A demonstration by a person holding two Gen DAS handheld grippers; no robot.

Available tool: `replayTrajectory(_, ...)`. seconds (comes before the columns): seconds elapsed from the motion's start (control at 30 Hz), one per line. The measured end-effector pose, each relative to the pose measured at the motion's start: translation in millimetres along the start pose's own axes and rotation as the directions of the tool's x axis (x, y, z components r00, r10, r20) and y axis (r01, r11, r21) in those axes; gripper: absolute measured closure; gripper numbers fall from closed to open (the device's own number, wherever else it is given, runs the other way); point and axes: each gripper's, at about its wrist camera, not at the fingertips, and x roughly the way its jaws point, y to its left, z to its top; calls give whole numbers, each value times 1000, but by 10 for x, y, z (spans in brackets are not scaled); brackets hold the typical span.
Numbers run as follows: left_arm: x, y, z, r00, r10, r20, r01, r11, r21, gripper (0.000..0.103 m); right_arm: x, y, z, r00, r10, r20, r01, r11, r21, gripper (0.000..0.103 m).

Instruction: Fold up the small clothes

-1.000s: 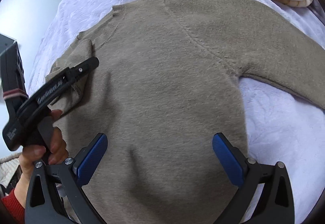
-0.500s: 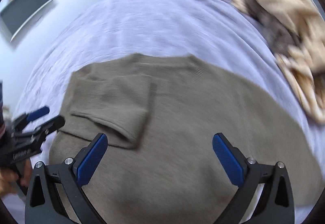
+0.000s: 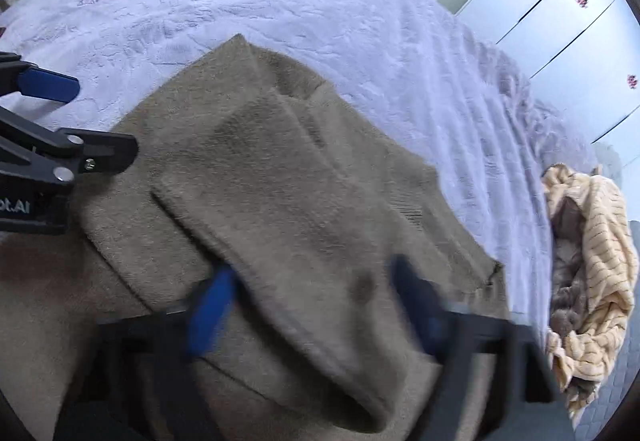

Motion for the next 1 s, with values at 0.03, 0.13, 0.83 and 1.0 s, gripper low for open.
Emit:
replayTrajectory(0.03, 3, -3, 1, 1000, 2, -1, -2, 1000, 1, 14, -7, 4, 23, 1000, 2, 0, -2, 1000, 8, 91)
replayTrajectory(0.13, 16, -10, -1, 1000, 7, -1, -7, 1000, 6, 14, -117, -118, 41, 999, 14, 43, -18, 996, 89, 94)
replayTrajectory(0.83, 116, -128, 56, 999, 43, -8, -43, 999, 15, 14, 133, -1795, -2068, 913, 242, 328, -365, 123, 923, 92)
replayTrajectory(1.0, 64, -115, 241, 1000, -8, -3, 8, 1000, -4, 14, 125, -1817, -2097, 863, 247, 440, -460, 27, 887, 48)
